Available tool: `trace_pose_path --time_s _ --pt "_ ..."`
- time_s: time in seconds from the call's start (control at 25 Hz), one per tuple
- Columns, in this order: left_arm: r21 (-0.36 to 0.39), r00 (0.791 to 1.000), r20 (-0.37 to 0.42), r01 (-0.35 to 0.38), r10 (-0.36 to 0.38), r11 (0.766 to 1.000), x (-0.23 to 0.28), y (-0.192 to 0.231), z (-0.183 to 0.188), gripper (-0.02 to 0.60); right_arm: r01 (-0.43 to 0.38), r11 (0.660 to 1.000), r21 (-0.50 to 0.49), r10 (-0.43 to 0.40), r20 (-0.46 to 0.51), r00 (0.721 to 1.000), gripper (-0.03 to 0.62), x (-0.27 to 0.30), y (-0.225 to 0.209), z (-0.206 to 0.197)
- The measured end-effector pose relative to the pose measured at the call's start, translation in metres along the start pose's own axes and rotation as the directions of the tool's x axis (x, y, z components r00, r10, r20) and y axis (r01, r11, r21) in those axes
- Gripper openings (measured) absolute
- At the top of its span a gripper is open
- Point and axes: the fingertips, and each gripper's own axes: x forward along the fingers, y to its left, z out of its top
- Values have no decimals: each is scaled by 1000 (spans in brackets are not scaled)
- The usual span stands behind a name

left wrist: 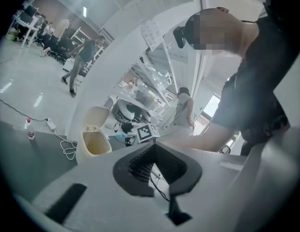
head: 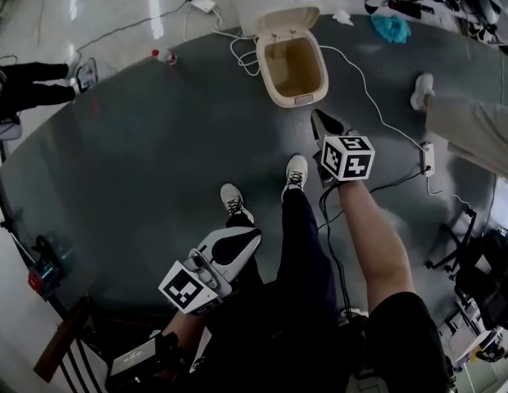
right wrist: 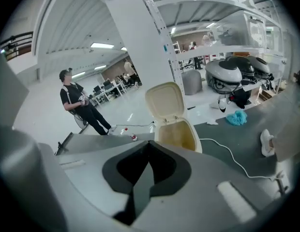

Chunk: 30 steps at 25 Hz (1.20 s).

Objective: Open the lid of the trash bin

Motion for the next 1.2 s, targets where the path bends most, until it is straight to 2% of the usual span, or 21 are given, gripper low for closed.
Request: trace_pose_path --time_s 0.12,0.32,0.6,0.84,1.0,1.2 --pt "22 1000 16 13 -13 1000 -14 -10 21 5 -42 999 12 41 77 996 8 -49 36 38" --pt "68 998 -5 60 -60 996 -32 -45 52 4 -127 992 -1 126 175 977 8 -142 101 92" --pt "165 990 19 136 -141 977 -52 -87 107 5 -191 973 -126 221 298 929 8 -256 188 150" --pt "223 986 34 153 -165 963 -66 -111 139 3 -228 947 -228 294 319 901 8 -323 251 158" --pt "243 984 12 169 -178 955 -75 -123 151 3 -249 927 -280 334 313 889 8 -350 288 151" --pt "262 980 -21 199 -200 944 -77 -132 150 4 -257 923 -287 344 316 884 8 -370 310 136"
